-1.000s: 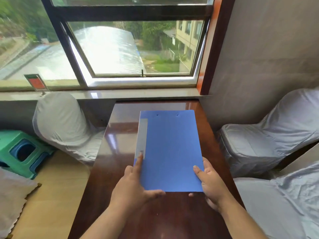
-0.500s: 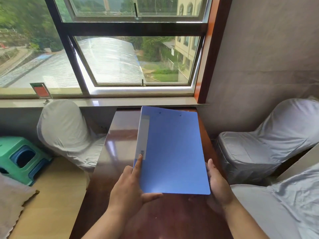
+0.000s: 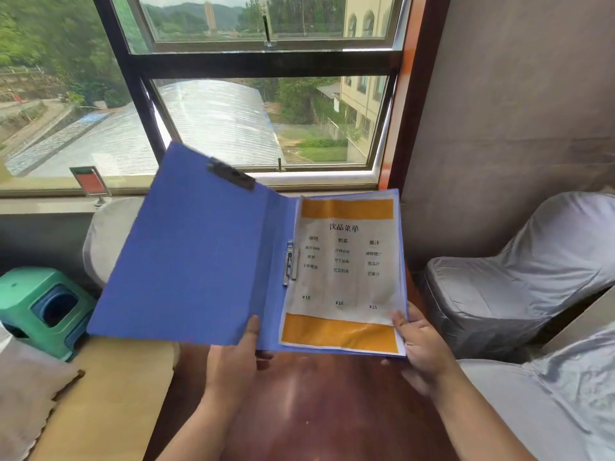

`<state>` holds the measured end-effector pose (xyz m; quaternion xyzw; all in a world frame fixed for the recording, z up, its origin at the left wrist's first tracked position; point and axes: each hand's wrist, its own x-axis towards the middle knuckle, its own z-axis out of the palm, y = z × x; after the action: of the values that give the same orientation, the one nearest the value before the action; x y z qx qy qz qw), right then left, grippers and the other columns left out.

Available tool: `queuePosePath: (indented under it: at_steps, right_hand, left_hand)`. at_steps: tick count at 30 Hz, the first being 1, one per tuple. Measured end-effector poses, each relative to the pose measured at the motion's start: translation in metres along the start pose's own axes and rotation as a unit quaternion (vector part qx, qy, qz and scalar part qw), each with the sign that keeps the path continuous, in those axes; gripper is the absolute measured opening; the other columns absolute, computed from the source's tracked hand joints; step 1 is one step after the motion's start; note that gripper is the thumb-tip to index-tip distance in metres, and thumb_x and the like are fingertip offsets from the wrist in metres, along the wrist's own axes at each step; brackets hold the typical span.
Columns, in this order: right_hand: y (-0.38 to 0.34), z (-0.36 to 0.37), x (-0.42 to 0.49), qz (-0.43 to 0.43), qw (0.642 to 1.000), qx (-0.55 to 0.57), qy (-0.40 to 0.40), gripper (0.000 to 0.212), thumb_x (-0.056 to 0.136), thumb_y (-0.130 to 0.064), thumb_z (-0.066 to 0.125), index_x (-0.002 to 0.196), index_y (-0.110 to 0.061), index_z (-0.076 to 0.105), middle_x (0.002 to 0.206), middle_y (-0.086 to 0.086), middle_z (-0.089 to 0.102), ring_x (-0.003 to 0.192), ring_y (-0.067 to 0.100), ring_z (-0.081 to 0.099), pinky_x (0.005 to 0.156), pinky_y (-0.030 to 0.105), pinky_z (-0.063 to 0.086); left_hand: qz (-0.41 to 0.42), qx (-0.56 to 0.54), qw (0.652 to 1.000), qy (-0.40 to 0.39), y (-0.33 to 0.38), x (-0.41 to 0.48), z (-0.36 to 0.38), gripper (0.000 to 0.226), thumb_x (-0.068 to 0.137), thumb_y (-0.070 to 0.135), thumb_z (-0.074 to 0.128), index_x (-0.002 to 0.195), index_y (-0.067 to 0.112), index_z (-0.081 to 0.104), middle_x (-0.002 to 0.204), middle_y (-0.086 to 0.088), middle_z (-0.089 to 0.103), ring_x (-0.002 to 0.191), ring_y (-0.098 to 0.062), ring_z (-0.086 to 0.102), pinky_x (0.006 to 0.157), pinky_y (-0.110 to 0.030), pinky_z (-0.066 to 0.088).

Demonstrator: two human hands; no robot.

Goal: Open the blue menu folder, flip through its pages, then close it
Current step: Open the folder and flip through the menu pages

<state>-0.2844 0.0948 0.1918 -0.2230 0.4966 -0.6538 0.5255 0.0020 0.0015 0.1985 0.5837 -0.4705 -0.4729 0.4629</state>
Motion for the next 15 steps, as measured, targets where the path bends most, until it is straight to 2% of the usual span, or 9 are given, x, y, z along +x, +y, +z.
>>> queuePosePath:
  at_steps: [2,4,5,8,11,13,15]
  right_hand:
    - [-0.002,0.001,0.000,-0.001,1.000,-0.005,-0.002,0.029,0.091,-0.032,0.064,0.117,-0.027,0.076,0.104,0.016,0.082,0.060,0.025,0.077,0.033,0.032,0.058]
    - [-0.002,0.001,0.000,0.005,1.000,-0.022,0.000,0.028,0.098,-0.031,0.062,0.123,-0.026,0.074,0.103,0.013,0.083,0.062,0.024,0.078,0.034,0.032,0.058]
    - [-0.001,0.000,0.000,0.007,1.000,-0.025,0.003,0.027,0.103,-0.028,0.059,0.125,-0.024,0.073,0.102,0.012,0.083,0.061,0.024,0.077,0.034,0.032,0.058]
    - [-0.002,-0.001,-0.001,0.007,1.000,-0.016,0.015,0.028,0.109,-0.022,0.053,0.115,-0.031,0.079,0.099,0.009,0.084,0.060,0.023,0.077,0.034,0.032,0.058]
    - [-0.005,0.000,-0.003,0.001,1.000,0.000,0.024,0.035,0.110,-0.021,0.051,0.103,-0.037,0.082,0.097,0.006,0.084,0.062,0.021,0.078,0.035,0.030,0.056]
    - [-0.006,0.000,-0.003,0.001,0.999,0.010,0.032,0.033,0.110,-0.020,0.051,0.106,-0.033,0.081,0.096,0.006,0.085,0.063,0.023,0.078,0.034,0.030,0.056]
    - [-0.004,0.002,-0.004,0.002,0.999,0.013,0.040,0.025,0.111,-0.019,0.051,0.115,-0.024,0.076,0.095,0.008,0.084,0.063,0.024,0.078,0.035,0.031,0.056]
  left_hand:
    - [-0.002,-0.044,0.999,-0.011,-0.004,0.003,-0.002,0.006,0.096,0.030,0.074,0.097,0.026,0.071,0.075,0.009,0.080,0.060,-0.028,0.077,0.049,-0.041,0.063]
    - [0.007,-0.042,0.999,-0.020,-0.008,0.005,-0.006,0.015,0.092,0.035,0.077,0.100,0.022,0.074,0.084,0.002,0.081,0.077,-0.037,0.079,0.065,-0.052,0.066]
    - [-0.003,-0.034,0.999,-0.023,-0.009,0.005,-0.007,0.025,0.087,0.042,0.079,0.096,0.018,0.077,0.082,-0.003,0.081,0.075,-0.038,0.079,0.066,-0.051,0.066]
    - [-0.049,0.023,0.998,-0.031,-0.007,0.006,-0.013,0.067,0.073,0.068,0.073,0.062,0.003,0.079,0.059,-0.014,0.075,0.052,-0.027,0.075,0.051,-0.033,0.059]
    - [-0.073,0.072,0.994,-0.039,-0.009,0.003,-0.018,0.074,0.080,0.077,0.064,0.062,0.006,0.077,0.063,-0.008,0.078,0.045,-0.023,0.068,0.048,-0.034,0.055]
    - [-0.014,0.169,0.985,-0.030,-0.013,-0.003,-0.018,0.079,0.086,0.083,0.051,0.055,0.012,0.068,0.056,0.003,0.073,0.045,-0.020,0.063,0.053,-0.038,0.051]
    - [0.095,0.267,0.959,0.012,-0.011,-0.012,-0.014,0.077,0.083,0.087,0.041,0.058,0.016,0.057,0.051,0.007,0.062,0.049,-0.015,0.057,0.054,-0.039,0.044]
